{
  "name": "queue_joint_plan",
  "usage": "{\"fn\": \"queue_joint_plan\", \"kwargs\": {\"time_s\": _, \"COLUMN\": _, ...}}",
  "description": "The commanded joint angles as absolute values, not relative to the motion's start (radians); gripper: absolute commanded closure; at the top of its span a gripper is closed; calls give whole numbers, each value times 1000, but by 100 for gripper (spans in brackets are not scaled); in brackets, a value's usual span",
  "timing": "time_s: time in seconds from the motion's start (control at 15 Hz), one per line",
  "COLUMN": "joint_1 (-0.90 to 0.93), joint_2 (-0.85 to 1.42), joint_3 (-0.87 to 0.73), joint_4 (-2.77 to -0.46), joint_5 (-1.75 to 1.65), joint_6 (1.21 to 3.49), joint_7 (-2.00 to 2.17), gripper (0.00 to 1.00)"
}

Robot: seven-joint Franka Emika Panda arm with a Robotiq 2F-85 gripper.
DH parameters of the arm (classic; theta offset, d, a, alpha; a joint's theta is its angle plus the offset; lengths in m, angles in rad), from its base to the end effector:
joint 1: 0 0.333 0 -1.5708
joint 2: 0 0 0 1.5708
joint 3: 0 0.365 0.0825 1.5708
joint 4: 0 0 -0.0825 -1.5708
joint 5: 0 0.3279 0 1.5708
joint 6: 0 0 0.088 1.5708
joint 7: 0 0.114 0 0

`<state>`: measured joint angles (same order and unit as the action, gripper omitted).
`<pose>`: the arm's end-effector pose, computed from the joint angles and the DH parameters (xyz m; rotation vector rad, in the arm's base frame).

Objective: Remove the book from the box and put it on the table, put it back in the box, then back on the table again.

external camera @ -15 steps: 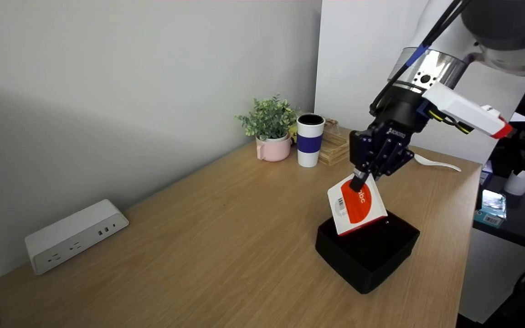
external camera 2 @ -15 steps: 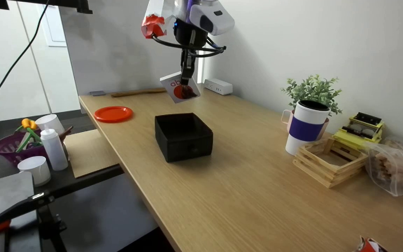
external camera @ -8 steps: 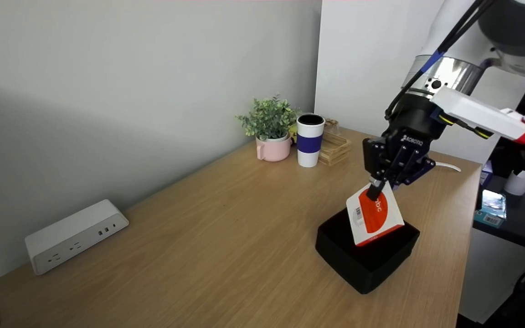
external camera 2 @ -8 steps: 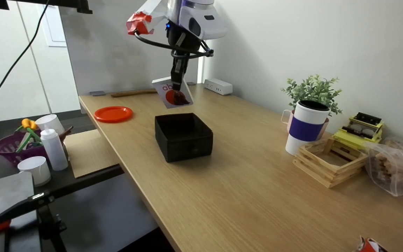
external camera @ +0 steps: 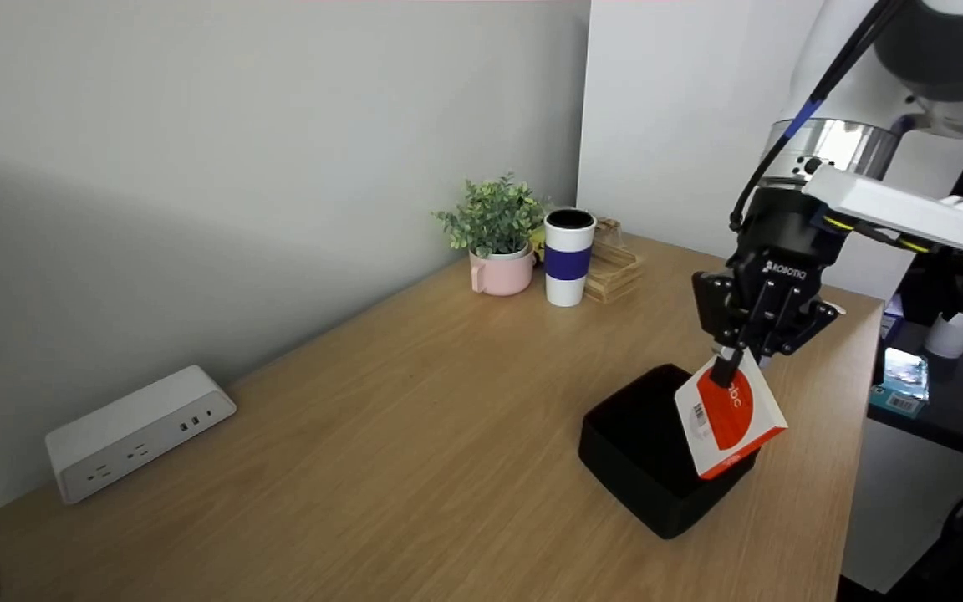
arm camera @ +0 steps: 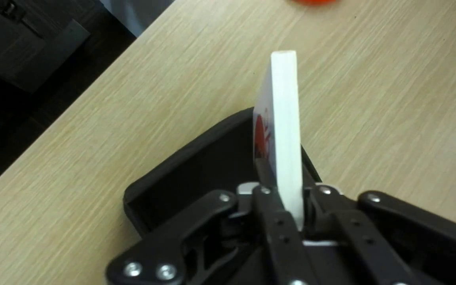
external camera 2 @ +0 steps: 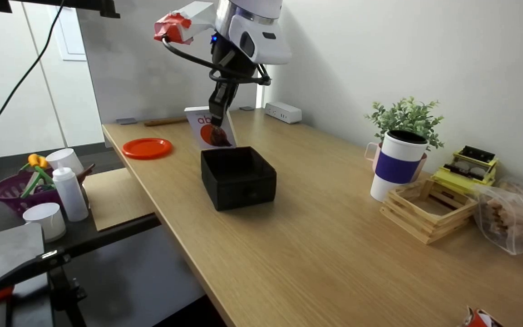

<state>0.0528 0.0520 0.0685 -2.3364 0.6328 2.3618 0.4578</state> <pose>0.4685 0.0673 0.3966 -2.5064 1.0596 0.2078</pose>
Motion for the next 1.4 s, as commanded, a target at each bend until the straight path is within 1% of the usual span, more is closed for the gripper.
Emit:
{"fn": "queue_joint_plan", "kwargs": {"time_s": 0.0, "joint_1": 37, "joint_2": 61, "joint_3": 45, "joint_4": -2311, "joint_5": 657, "joint_6": 2248, "joint_7": 454, "gripper": 96}}
{"fn": "queue_joint_plan", "kwargs": {"time_s": 0.33, "joint_1": 27, "joint_2": 87, "joint_3": 16, "joint_4": -2281, "joint_5": 642, "joint_6": 2177, "joint_7": 495, "gripper": 96}}
{"fn": "queue_joint_plan", "kwargs": {"time_s": 0.73, "joint_1": 28, "joint_2": 100, "joint_3": 6, "joint_4": -2260, "joint_5": 629, "joint_6": 2182, "joint_7": 480, "gripper": 96}}
{"fn": "queue_joint_plan", "kwargs": {"time_s": 1.33, "joint_1": 22, "joint_2": 226, "joint_3": 6, "joint_4": -2097, "joint_5": 340, "joint_6": 2005, "joint_7": 227, "gripper": 96}}
